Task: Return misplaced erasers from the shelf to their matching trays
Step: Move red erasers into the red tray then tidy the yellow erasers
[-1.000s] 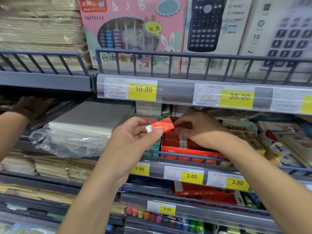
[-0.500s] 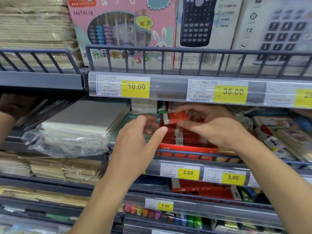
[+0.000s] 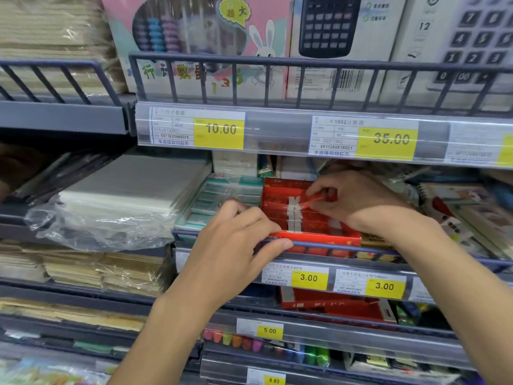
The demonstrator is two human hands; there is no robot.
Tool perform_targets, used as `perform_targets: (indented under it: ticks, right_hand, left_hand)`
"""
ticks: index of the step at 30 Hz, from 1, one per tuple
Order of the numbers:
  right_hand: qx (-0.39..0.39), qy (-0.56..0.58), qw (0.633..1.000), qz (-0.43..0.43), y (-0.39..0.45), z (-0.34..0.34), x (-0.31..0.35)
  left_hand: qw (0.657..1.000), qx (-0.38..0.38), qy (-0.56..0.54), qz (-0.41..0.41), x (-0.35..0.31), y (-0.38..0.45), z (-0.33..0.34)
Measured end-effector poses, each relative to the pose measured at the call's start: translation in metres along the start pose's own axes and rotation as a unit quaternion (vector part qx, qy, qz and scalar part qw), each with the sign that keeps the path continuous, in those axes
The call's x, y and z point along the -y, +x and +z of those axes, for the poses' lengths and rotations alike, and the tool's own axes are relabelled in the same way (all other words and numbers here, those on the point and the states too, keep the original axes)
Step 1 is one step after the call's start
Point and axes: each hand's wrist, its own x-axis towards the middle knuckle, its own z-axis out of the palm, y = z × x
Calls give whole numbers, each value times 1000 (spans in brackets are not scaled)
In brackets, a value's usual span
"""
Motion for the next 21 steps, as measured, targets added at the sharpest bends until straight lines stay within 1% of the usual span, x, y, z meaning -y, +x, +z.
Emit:
perform_targets:
  ticks: [5,9,13,15,17,19,21]
  right_hand:
    - [16,-5,1000,21,5,2,3]
    - [28,-53,998,-8,4,1,7]
    - [49,-55,997,-6,-5,-3,14]
    - [6,2,1000,3,-16,-5,20]
    - [-75,108,991,4,-35,-6,28]
    - [-127,242,962,1,-61,-7,39]
    - [-147,346,927,-10,-93,-4,50]
  left_hand:
    - [1000,-5,-5,0,2,-1,1]
    - [1000,-5,-6,2,1,-2,2]
    - [999,31,-31,-14,-1,-2,-5]
    - [995,24,-83,-40,-1,-4,-9]
    - [987,-21,-145,-71,-2,-11,-17]
    - [965,-69,-233,-102,-4,-19,-24]
    - [924,-88,-349,-130,-7,-31,-30]
